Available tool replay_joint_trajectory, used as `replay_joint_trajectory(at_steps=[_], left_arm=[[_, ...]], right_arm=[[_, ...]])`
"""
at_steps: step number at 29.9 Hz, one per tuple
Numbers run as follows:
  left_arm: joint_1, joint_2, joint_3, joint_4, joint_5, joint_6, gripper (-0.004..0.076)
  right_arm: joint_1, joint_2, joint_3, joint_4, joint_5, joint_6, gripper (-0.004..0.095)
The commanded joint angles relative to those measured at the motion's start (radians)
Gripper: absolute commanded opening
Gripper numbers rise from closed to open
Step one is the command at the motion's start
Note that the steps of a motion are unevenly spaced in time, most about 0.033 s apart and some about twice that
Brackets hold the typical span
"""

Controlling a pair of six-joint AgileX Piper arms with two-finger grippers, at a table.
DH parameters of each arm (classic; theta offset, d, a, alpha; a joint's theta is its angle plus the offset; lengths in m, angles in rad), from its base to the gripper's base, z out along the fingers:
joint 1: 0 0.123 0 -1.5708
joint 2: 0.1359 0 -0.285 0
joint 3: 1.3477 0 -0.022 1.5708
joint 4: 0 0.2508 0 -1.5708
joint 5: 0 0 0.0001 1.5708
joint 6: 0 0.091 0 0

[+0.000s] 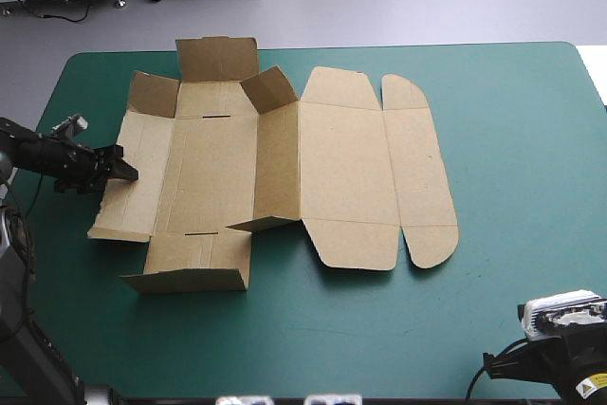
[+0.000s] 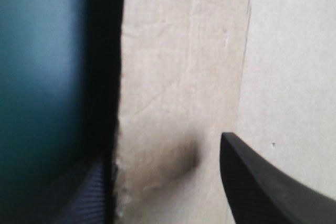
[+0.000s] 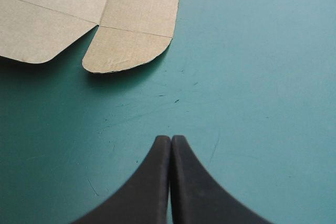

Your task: Fold the box

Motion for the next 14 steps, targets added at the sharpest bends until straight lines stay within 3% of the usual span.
replay_joint_trajectory(at_steps=[1, 14], left_arm=[[-0.042, -0.046, -0.015, -0.064, 0.084, -0.015, 0.0419], [-0.197, -0.104, 0.004, 0.025, 0.084, -0.112, 0.0416]], right_arm=[[0.001, 0.021, -0.027, 0.018, -0.056, -0.005, -0.0020], [0.001, 0.021, -0.027, 0.018, -0.056, -0.005, -0.0020]])
